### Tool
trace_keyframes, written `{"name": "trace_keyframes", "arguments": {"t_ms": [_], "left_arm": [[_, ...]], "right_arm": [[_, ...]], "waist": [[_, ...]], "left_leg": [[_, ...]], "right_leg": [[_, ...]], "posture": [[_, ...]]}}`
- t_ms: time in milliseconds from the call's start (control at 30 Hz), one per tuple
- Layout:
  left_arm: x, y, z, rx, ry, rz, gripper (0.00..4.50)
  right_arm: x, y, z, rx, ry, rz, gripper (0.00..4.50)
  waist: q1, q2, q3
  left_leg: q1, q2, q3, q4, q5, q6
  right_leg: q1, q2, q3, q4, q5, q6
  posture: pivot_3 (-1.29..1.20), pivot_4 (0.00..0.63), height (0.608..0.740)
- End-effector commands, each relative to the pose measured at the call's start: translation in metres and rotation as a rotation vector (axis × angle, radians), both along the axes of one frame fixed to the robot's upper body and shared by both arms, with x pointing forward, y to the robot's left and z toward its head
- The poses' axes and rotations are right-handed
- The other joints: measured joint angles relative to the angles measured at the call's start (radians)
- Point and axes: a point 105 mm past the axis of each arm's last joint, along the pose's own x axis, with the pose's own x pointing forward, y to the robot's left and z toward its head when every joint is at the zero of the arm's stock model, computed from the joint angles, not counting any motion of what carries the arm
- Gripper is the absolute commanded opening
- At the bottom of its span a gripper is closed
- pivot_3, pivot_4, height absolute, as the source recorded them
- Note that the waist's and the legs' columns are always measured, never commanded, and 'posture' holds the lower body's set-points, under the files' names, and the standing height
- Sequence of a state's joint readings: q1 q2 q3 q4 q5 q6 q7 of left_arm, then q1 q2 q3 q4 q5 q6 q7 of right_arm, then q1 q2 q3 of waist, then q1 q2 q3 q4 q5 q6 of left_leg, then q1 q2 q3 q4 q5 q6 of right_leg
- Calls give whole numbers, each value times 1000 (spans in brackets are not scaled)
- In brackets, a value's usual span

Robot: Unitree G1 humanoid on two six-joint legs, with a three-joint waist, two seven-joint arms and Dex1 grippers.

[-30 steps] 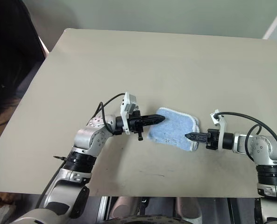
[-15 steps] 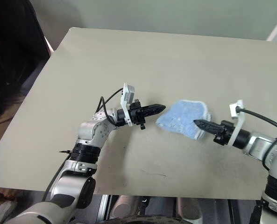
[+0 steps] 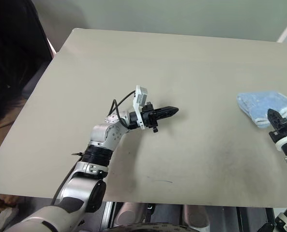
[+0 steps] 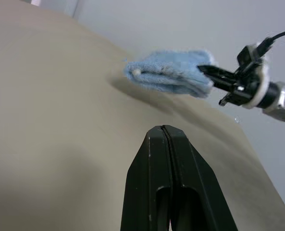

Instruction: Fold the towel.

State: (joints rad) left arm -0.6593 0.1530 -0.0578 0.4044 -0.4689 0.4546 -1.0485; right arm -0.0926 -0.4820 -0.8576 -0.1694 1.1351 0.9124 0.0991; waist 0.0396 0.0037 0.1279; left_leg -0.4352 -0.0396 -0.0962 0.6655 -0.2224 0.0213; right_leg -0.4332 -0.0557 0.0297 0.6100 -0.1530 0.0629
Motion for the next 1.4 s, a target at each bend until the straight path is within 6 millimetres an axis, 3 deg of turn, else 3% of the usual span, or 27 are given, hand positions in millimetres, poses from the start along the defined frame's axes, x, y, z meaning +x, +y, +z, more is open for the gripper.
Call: {"name": "trace_keyframes", "arguments": {"t_ms": [33, 400, 700, 967, 1167, 1267, 1400], "left_arm": [[2, -5, 11, -7, -53, -19, 0], [-1, -5, 6, -8, -48, -15, 0], [0, -5, 6, -17, -40, -7, 0], [-2, -10, 4, -24, -32, -16, 0], [-2, -11, 4, -21, -33, -21, 0], [-2, -10, 3, -16, -34, -19, 0], [-2, -11, 2, -13, -33, -21, 0]], "right_arm": [[-8, -23, -8, -11, 26, -129, 62], [-21, -38, -40, 62, 82, -212, 62], [-30, -32, -48, 141, 78, -230, 62], [-32, -44, -29, 205, -21, -320, 62], [-35, -43, -39, 211, 21, -331, 62], [-36, -45, -44, 218, 38, -348, 847], [-37, -44, -45, 215, 41, -341, 2224]], "waist": [[0, 0, 0], [1, 1, 0], [1, 1, 0], [0, 1, 0], [1, 1, 0], [0, 1, 0], [0, 1, 0]], "left_leg": [[0, 0, 0, 0, 0, 0], [0, 0, 0, 0, 0, 1], [0, -1, 0, 0, 0, 1], [0, -1, 1, 0, 0, 1], [0, 0, 1, 0, 0, 1], [0, -1, 1, 0, 0, 1], [0, -1, 1, 0, 0, 1]], "right_leg": [[0, 0, 0, 0, 0, 0], [0, 0, 0, 0, -2, 5], [0, 0, 0, -1, -3, 3], [0, 0, 1, -1, -3, 3], [0, 0, 1, -1, -3, 3], [0, 0, 1, -1, -3, 3], [0, 0, 1, -1, -3, 3]], "posture": [[0, 150, 740], [0, 150, 740], [0, 150, 740], [0, 150, 740], [0, 150, 740], [0, 150, 740], [0, 150, 740]]}}
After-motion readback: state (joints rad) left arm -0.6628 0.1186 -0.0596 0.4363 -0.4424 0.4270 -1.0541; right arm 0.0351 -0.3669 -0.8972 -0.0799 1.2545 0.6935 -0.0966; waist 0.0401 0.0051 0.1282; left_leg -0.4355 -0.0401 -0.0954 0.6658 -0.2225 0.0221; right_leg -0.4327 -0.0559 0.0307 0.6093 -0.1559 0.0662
